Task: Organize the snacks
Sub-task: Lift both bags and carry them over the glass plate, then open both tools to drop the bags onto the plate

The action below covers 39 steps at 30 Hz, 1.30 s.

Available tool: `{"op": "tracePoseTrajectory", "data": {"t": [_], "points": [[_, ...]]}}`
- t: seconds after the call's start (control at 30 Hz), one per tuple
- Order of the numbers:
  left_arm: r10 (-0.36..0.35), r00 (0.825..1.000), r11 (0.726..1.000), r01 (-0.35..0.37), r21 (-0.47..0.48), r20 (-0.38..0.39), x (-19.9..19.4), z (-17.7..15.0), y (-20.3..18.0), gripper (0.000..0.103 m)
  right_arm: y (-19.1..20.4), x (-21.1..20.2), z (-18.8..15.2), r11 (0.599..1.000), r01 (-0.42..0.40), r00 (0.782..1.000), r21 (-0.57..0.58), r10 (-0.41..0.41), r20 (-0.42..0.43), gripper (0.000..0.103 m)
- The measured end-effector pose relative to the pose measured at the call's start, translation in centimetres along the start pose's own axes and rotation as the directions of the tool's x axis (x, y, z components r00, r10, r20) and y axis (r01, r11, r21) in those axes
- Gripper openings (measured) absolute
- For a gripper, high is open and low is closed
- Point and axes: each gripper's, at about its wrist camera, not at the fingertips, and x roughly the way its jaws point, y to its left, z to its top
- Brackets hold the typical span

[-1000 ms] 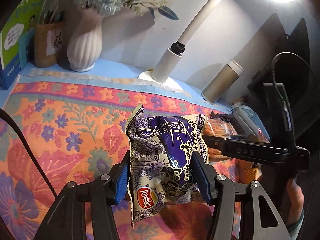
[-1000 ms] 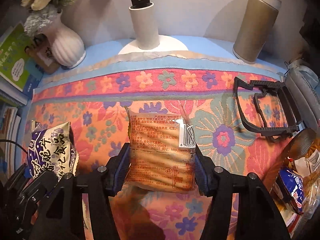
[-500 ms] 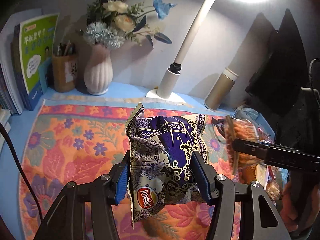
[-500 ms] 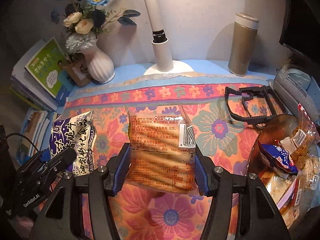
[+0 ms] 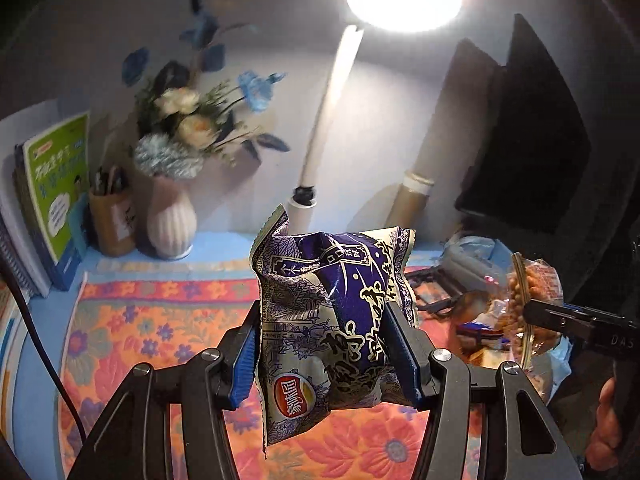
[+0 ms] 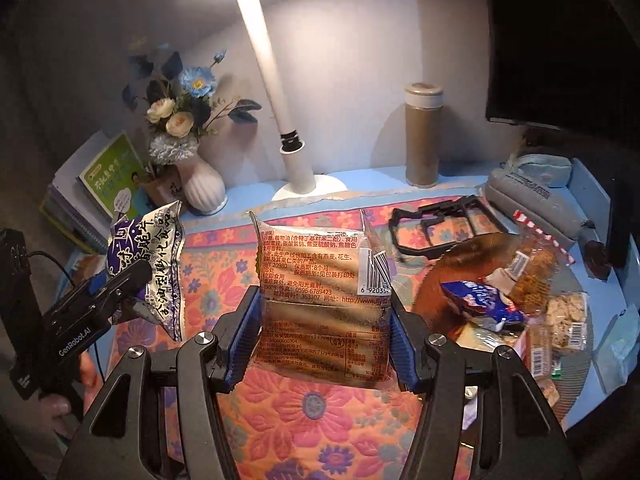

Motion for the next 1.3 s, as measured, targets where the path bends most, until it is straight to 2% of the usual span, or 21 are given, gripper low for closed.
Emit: {"op": "tracePoseTrajectory", "data": {"t": [0.23, 0.53, 0.63, 0.73, 0.9, 1.03, 1.17, 1.3], "points": [[-0.103, 0.995, 0.992, 0.103, 0.076, -0.008, 1.3, 1.7, -5.6, 0.056, -6.3, -4.7, 0.3, 0.991, 0.067, 0.993, 0.117, -0.079, 0.092, 0.057], [-0.191, 0.981, 0.97, 0.195, 0.143, -0.046, 3.9, 2.4, -12.0, 0.056, -12.8, -7.9, -0.4, 0.968, 0.108, 0.978, 0.225, -0.145, 0.152, 0.057], [-0.213, 0.975, 0.961, 0.221, 0.163, -0.064, 5.0, 2.3, -14.3, 0.056, -14.8, -8.6, -0.7, 0.95, 0.175, 0.96, 0.259, -0.223, 0.167, 0.057], [-0.238, 0.968, 0.951, 0.25, 0.18, -0.085, 6.2, 2.1, -16.6, 0.056, -16.4, -8.7, -0.8, 0.941, 0.197, 0.954, 0.274, -0.248, 0.166, 0.057], [-0.257, 0.959, 0.941, 0.277, 0.197, -0.122, 8.4, 1.9, -19.5, 0.056, -18.3, -7.8, -0.8, 0.941, 0.192, 0.96, 0.28, -0.238, 0.144, 0.057], [-0.26, 0.955, 0.935, 0.285, 0.209, -0.141, 9.7, 1.5, -20.9, 0.056, -19.2, -7.1, -0.7, 0.94, 0.198, 0.962, 0.279, -0.241, 0.13, 0.057], [-0.25, 0.954, 0.936, 0.282, 0.212, -0.166, 10.9, 1.0, -21.6, 0.056, -19.3, -6.4, -0.4, 0.933, 0.245, 0.949, 0.263, -0.286, 0.13, 0.057], [-0.249, 0.95, 0.937, 0.286, 0.201, -0.19, 12.0, 0.6, -21.9, 0.056, -19.8, -5.3, -0.1, 0.941, 0.227, 0.957, 0.253, -0.264, 0.122, 0.057]]}}
